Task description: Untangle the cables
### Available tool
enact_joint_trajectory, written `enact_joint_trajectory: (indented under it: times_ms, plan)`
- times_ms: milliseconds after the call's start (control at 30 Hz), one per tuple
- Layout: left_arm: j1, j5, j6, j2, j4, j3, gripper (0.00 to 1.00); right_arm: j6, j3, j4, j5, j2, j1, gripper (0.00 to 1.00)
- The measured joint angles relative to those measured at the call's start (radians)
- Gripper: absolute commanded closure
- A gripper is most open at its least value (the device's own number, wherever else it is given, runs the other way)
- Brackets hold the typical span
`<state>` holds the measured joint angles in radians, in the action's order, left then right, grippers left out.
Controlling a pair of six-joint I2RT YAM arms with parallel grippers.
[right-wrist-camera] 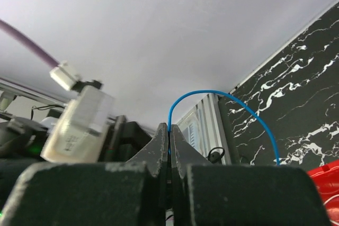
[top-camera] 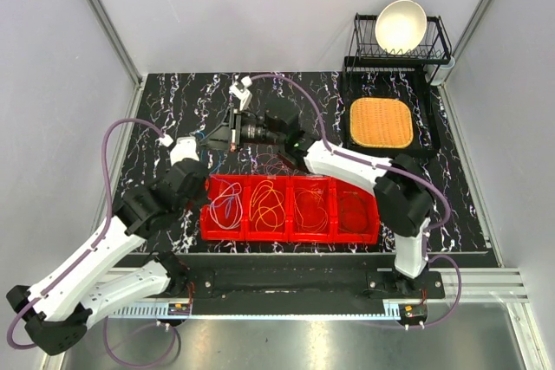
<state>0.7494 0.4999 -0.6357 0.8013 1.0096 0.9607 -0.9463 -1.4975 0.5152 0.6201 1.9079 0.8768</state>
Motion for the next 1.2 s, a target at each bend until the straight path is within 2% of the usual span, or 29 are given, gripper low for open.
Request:
enact_joint_trajectory:
  times_ms: [267, 500, 633, 900, 1000, 1100, 1133, 1200]
  plan:
    - [0.000, 0.039, -0.090, 0.009, 0.045, -0.010, 1.00, 0.018, 0.009, 0.061, 0.021, 0.074, 0.001, 1.00]
    - [-0.001, 0.039, -0.148, 0.123, 0.032, -0.055, 1.00, 0.100, 0.108, 0.105, 0.024, 0.070, 0.002, 1.00]
    - [-0.001, 0.039, -0.177, 0.208, 0.008, -0.088, 1.00, 0.159, 0.197, 0.089, -0.008, 0.051, 0.007, 1.00]
    - [-0.001, 0.038, -0.211, 0.230, -0.055, -0.155, 0.97, 0.271, 0.280, 0.016, -0.098, -0.046, 0.045, 1.00]
    - [-0.001, 0.035, -0.217, 0.230, -0.089, -0.192, 0.92, 0.305, 0.291, -0.014, -0.140, -0.077, 0.055, 1.00]
    - [-0.001, 0.032, -0.222, 0.237, -0.116, -0.213, 0.81, 0.330, 0.293, -0.049, -0.176, -0.080, 0.066, 1.00]
    - [-0.002, 0.034, -0.223, 0.242, -0.118, -0.217, 0.70, 0.335, 0.295, -0.056, -0.185, -0.080, 0.069, 1.00]
    - [-0.003, 0.037, -0.219, 0.249, -0.116, -0.217, 0.60, 0.344, 0.302, -0.074, -0.197, -0.080, 0.075, 1.00]
